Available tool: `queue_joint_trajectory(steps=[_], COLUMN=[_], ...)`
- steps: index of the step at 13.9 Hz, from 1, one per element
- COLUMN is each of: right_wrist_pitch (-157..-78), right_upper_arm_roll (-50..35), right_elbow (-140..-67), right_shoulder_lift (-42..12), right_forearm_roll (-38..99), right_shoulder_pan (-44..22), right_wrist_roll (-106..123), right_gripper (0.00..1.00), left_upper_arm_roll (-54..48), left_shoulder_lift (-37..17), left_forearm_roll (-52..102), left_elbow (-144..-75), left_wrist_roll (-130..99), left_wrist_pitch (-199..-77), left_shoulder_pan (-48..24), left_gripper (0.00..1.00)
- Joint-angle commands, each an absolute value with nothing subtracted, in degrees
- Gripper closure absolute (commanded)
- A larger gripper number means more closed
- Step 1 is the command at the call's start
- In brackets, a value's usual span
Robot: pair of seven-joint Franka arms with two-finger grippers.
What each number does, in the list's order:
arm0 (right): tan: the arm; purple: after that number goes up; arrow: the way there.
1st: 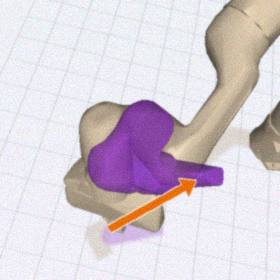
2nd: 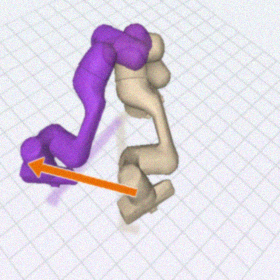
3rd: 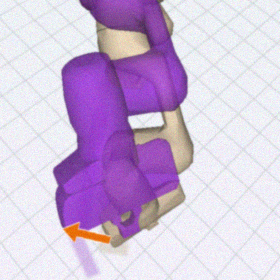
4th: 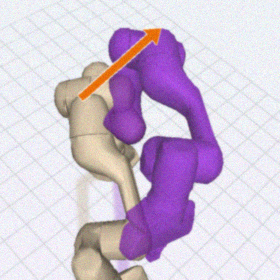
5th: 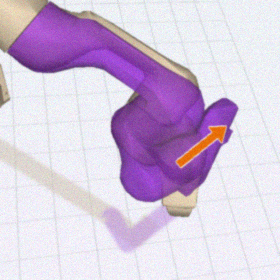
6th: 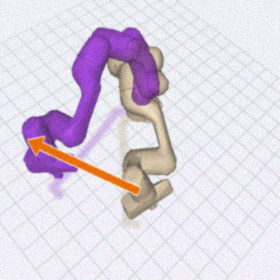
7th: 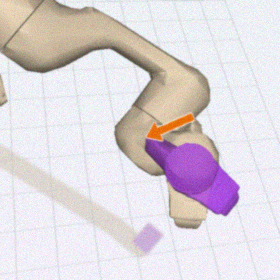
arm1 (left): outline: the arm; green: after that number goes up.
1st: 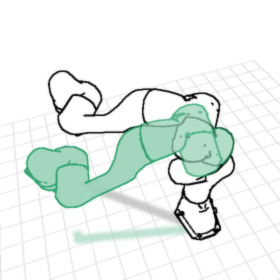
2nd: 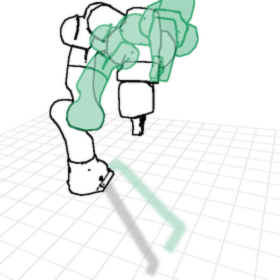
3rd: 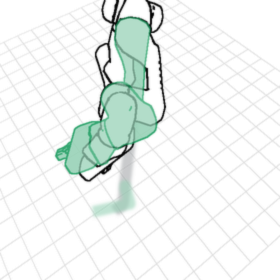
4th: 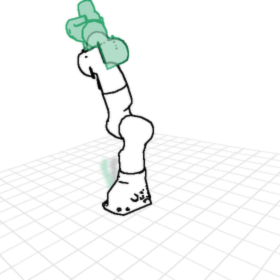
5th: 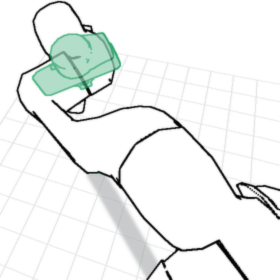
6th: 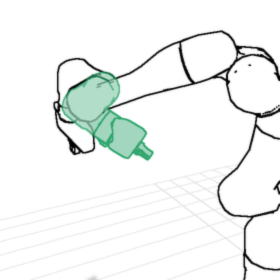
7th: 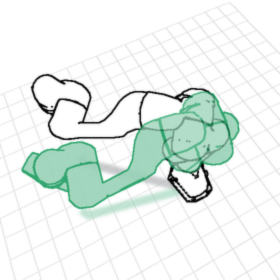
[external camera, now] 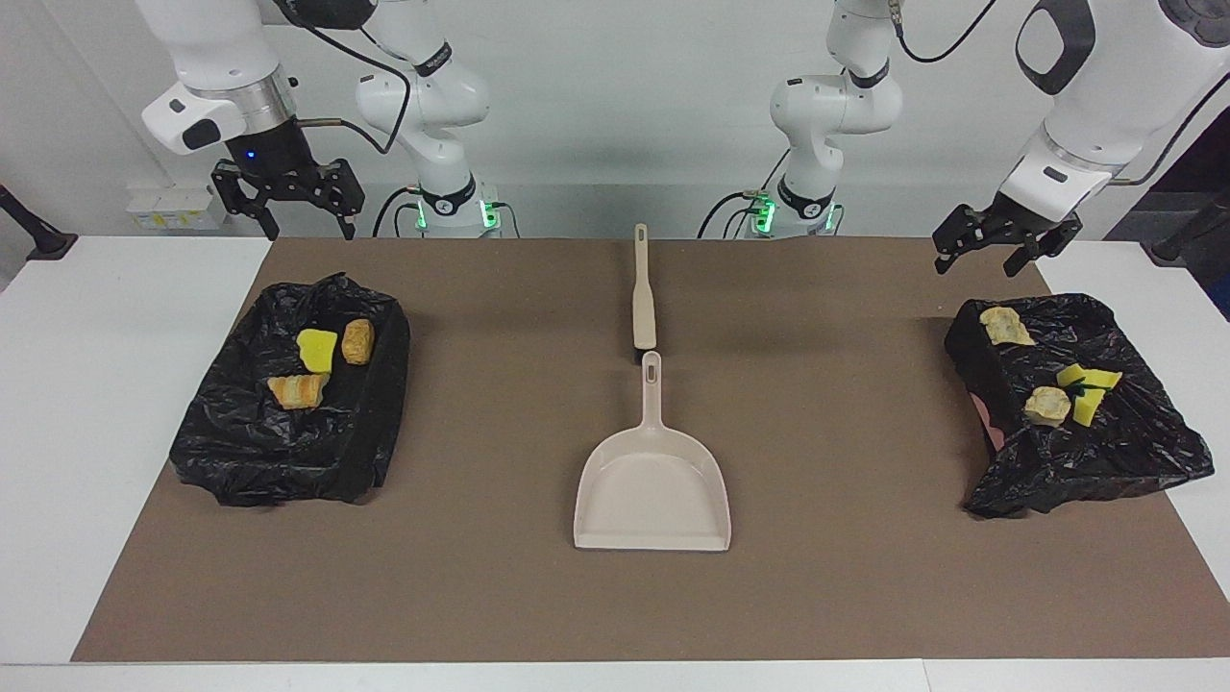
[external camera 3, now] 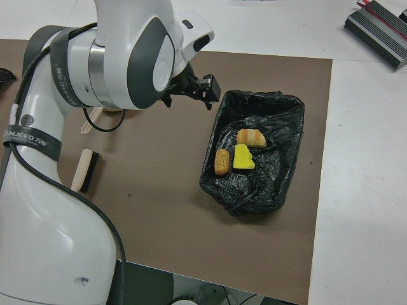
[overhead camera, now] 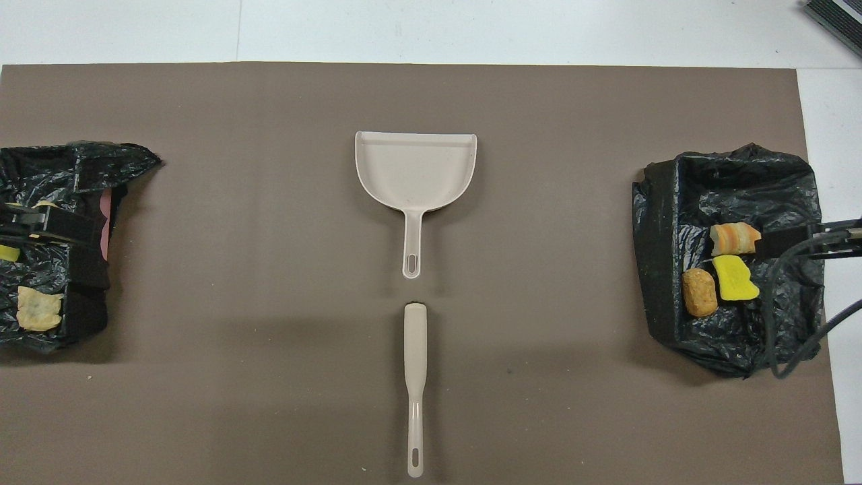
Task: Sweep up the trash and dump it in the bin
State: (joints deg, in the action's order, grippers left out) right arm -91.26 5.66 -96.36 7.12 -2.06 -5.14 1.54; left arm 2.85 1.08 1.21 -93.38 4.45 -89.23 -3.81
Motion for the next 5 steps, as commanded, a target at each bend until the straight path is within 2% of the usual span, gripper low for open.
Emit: queue_joint_trajectory(steps=[1, 5], right_wrist_pitch=[-90.00, -90.00], right_upper_arm_roll=[5.80, 5.80], right_elbow=[-96.42, -96.42], right_shoulder_lift=[7.56, 7.56], right_forearm_roll=[-2.11, -2.11], right_shoulder_pan=[-5.19, -5.19], right_wrist_roll=[2.90, 2.81], right_gripper=[0.00, 0.00], left_upper_arm_roll=[3.16, 3.16], left_shoulder_lift=[2.20, 2.46], left_forearm_roll=[0.35, 0.35], left_elbow=[-94.66, -94.92], left_wrist_roll=[5.01, 5.01], left_wrist_pitch=[-89.83, -89.91], left_shoulder_pan=[-4.31, -4.22], left_gripper=[0.00, 0.00])
